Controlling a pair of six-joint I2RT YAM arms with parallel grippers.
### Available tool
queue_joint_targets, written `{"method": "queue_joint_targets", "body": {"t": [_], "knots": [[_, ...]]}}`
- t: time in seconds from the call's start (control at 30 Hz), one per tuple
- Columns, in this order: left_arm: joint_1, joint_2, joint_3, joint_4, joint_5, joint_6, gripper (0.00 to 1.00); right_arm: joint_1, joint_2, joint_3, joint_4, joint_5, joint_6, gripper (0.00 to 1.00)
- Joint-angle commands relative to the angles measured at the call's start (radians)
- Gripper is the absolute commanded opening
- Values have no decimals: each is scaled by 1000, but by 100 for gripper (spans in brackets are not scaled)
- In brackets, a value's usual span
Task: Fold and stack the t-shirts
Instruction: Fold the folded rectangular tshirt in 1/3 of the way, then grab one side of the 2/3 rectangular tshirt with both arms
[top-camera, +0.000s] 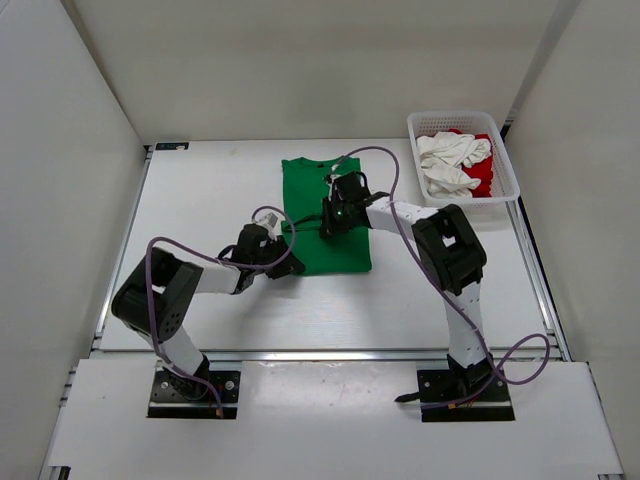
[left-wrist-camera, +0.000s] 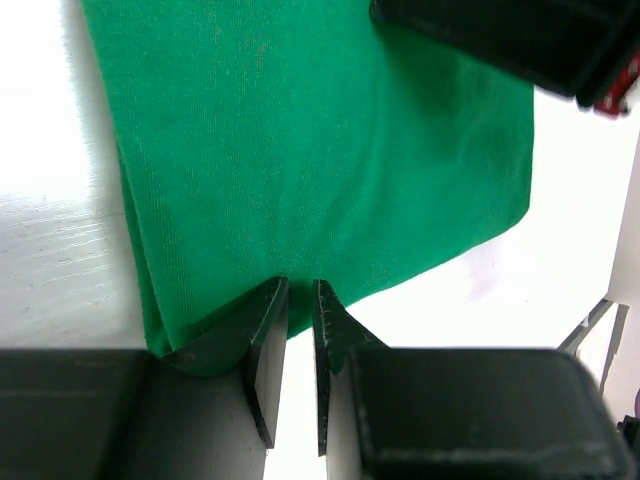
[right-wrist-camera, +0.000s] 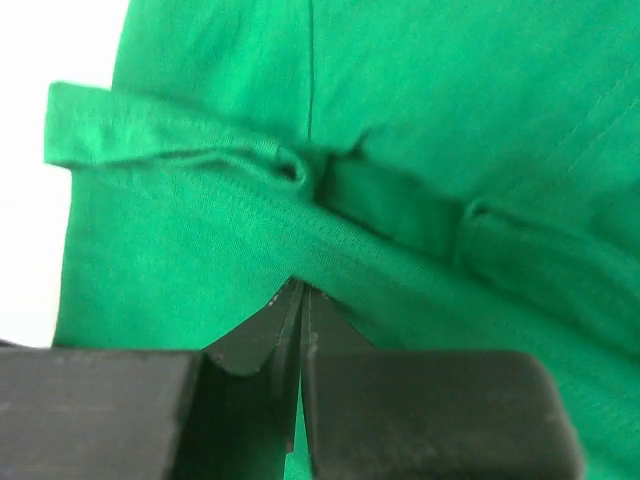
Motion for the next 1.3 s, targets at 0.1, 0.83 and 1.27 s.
{"method": "queue_joint_targets", "body": {"t": [0.1, 0.83, 1.27], "knots": [[5, -30, -40, -36, -1, 18, 27, -70, 108, 199, 146, 70, 6, 0], [91, -329, -117, -217, -23, 51, 33, -178, -515, -595, 296, -94, 160, 0], [113, -311, -168, -156, -40, 18, 56, -218, -599, -797, 339, -117, 163, 22]]}}
